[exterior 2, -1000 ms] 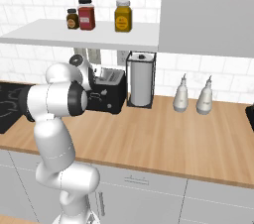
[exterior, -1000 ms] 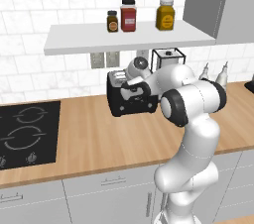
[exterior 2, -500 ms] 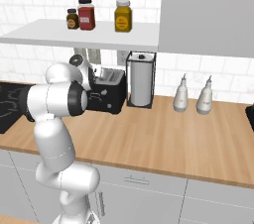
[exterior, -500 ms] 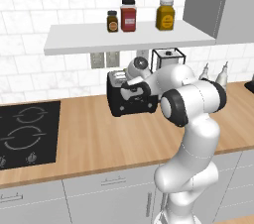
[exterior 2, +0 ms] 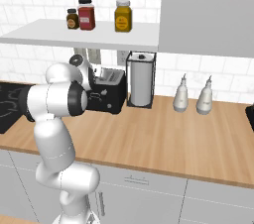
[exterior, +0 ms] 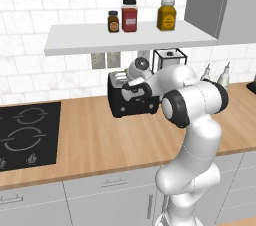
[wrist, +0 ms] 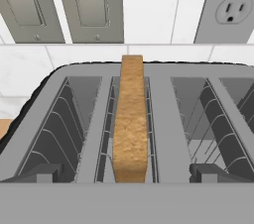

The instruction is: Start the toaster. Once the lever pops up, take the bread to the plate on the dining counter.

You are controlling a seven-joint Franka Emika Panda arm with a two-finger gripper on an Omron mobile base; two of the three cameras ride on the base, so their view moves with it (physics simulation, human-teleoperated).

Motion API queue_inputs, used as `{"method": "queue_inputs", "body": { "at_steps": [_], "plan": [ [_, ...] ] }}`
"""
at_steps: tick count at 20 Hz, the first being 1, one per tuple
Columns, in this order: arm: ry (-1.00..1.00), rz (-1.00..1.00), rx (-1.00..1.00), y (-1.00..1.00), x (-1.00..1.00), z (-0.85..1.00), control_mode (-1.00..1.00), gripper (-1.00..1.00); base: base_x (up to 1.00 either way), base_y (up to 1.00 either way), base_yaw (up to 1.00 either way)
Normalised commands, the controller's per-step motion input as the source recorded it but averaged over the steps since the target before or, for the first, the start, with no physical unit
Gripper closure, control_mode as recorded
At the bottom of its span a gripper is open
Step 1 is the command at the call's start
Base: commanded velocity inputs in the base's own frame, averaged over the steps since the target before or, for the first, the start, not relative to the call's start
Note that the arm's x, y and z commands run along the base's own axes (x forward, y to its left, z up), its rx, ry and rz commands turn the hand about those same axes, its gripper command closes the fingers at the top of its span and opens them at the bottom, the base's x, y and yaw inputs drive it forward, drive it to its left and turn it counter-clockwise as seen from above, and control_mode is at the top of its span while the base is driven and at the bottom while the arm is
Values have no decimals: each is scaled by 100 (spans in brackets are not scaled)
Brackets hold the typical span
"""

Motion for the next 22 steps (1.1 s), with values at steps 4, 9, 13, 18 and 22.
{"method": "queue_inputs", "body": {
  "at_steps": [4, 9, 13, 18, 22],
  "plan": [
    [0, 0, 0, 0, 0, 0, -100, -100, 0, 0, 0],
    [0, 0, 0, 0, 0, 0, -100, -100, 0, 0, 0],
    [0, 0, 0, 0, 0, 0, -100, -100, 0, 0, 0],
    [0, 0, 0, 0, 0, 0, -100, -100, 0, 0, 0],
    [0, 0, 0, 0, 0, 0, -100, -100, 0, 0, 0]
  ]
}}
